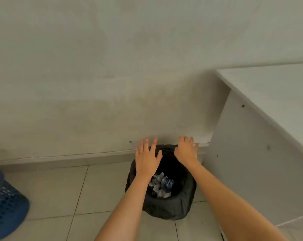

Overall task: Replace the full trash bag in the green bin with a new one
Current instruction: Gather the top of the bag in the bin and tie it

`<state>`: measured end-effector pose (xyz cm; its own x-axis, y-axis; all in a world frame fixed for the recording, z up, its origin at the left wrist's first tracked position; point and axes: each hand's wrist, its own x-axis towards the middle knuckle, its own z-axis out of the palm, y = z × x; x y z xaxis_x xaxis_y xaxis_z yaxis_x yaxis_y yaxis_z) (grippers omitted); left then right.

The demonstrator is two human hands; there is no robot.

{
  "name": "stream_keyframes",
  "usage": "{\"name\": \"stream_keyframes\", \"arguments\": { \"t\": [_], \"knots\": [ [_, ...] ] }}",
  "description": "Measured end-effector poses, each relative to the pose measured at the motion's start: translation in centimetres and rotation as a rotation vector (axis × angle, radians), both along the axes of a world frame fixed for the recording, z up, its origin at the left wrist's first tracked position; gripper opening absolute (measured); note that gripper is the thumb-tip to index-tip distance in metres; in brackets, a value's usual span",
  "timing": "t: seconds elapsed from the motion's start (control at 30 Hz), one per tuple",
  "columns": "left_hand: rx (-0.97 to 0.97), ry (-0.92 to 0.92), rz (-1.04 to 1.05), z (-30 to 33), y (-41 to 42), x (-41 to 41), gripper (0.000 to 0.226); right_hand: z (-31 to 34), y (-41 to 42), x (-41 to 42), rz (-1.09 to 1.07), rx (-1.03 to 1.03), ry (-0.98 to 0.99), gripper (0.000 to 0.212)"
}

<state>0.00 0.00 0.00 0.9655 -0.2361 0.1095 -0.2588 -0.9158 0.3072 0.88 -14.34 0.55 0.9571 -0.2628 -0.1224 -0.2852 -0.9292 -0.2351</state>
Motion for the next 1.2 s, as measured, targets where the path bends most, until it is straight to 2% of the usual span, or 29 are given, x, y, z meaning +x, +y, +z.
{"name": "stream_keyframes", "arguments": {
  "t": [0.1, 0.23, 0.37, 0.5, 0.63, 0.73, 0.87, 0.97, 1.07, 1.1, 1.17, 1.2],
  "knots": [
    [0.162, 0.138, 0.089, -5.7, 1.5, 1.3, 0.054, -6.3, -0.8, 1.2, -0.001, -0.055, 0.158, 0.049],
    [0.231, 0.278, 0.147, -13.7, 2.9, 2.7, 0.055, -14.0, -1.4, 1.9, -0.152, -0.043, 0.279, 0.069],
    [0.187, 0.371, 0.275, -21.2, 3.2, 3.9, 0.058, -21.5, -2.4, 2.4, -0.304, 0.030, 0.246, 0.084],
    [0.209, 0.211, 0.314, -25.0, 2.7, 4.9, 0.057, -25.3, -4.0, 2.4, -0.230, 0.033, 0.024, 0.086],
    [-0.121, 0.074, 0.391, -25.0, 2.6, 4.8, 0.052, -24.8, -4.6, 2.7, -0.281, 0.228, -0.033, 0.076],
    [-0.386, -0.063, 0.553, -25.3, 2.6, 4.7, 0.050, -24.9, -5.0, 3.1, -0.302, 0.290, -0.076, 0.069],
    [-0.726, 0.157, 0.874, -25.0, 2.6, 4.7, 0.042, -24.9, -5.3, 3.1, -0.360, 0.400, -0.136, 0.061],
    [-0.824, 0.242, 0.927, -24.5, 2.5, 4.9, 0.055, -24.8, -5.4, 3.4, -0.421, 0.469, -0.142, 0.057],
    [-0.956, 0.303, 0.976, -24.6, 2.3, 5.6, 0.061, -24.7, -5.9, 4.2, -0.482, 0.585, -0.174, 0.044],
    [-1.049, 0.345, 0.984, -25.1, 2.4, 6.1, 0.062, -25.0, -6.2, 4.6, -0.489, 0.653, -0.191, 0.038],
    [-1.369, 0.529, 0.977, -25.8, 3.1, 6.3, 0.071, -25.6, -6.8, 4.9, -0.550, 0.848, -0.206, 0.030],
    [-1.533, 0.647, 0.944, -26.5, 3.6, 6.4, 0.076, -25.8, -7.0, 4.9, -0.590, 1.020, -0.206, 0.029]
  ]
}}
